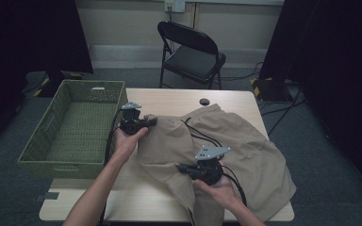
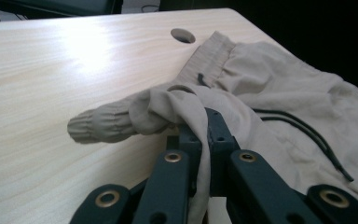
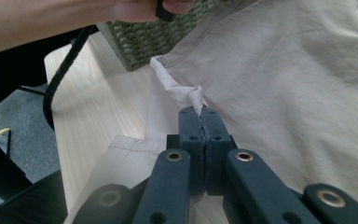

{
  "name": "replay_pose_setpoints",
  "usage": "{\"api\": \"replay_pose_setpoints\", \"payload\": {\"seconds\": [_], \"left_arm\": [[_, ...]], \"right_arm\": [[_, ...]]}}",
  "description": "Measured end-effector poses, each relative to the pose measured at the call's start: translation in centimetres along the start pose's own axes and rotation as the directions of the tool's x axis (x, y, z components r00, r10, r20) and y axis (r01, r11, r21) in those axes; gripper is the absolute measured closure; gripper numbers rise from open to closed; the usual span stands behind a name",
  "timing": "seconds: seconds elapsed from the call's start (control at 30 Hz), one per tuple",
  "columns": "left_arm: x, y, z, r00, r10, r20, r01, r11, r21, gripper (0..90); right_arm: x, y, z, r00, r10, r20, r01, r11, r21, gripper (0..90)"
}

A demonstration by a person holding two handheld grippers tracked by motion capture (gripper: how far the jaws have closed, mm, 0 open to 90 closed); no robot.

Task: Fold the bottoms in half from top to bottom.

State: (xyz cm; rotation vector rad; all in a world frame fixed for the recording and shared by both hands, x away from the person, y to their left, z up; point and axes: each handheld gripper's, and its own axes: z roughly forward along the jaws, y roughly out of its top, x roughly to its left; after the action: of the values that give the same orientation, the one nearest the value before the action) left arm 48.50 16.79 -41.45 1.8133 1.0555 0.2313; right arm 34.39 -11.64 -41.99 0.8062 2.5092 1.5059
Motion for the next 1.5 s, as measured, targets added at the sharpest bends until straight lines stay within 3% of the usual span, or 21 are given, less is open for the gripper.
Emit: {"api": "replay_pose_setpoints", "payload": {"seconds": [0.27, 0.63, 0.9, 1.3, 1.5], "left_arm": [[0.0, 1.0, -1.2, 0.9998, -0.003, 0.017, 0.004, 0.9992, -0.041, 88.3], [0.8, 1.8, -3.6, 0.9997, -0.015, -0.02, 0.013, 0.9969, -0.078, 88.4], [1.1, 2.6, -5.3, 0.9997, -0.019, -0.015, 0.017, 0.9934, -0.114, 88.4], [2.0, 4.0, -8.1, 0.9991, -0.031, -0.029, 0.026, 0.9859, -0.165, 88.6], [1.6, 4.9, -9.7, 0.9995, 0.003, -0.03, -0.009, 0.9815, -0.191, 88.6]], "right_arm": [[0.4, 0.9, -0.6, 0.9999, -0.004, -0.014, 0.003, 0.999, -0.036, 89.1], [1.9, 2.1, -1.2, 0.9988, -0.028, -0.041, 0.025, 0.997, -0.076, 89.1], [2.5, 3.7, -1.5, 0.9975, -0.049, -0.052, 0.043, 0.993, -0.113, 89.1], [3.5, 6.6, -2.4, 0.9938, -0.088, -0.069, 0.073, 0.977, -0.198, 89.1], [4.0, 8.1, -2.6, 0.9914, -0.109, -0.073, 0.09, 0.971, -0.22, 89.1]]}}
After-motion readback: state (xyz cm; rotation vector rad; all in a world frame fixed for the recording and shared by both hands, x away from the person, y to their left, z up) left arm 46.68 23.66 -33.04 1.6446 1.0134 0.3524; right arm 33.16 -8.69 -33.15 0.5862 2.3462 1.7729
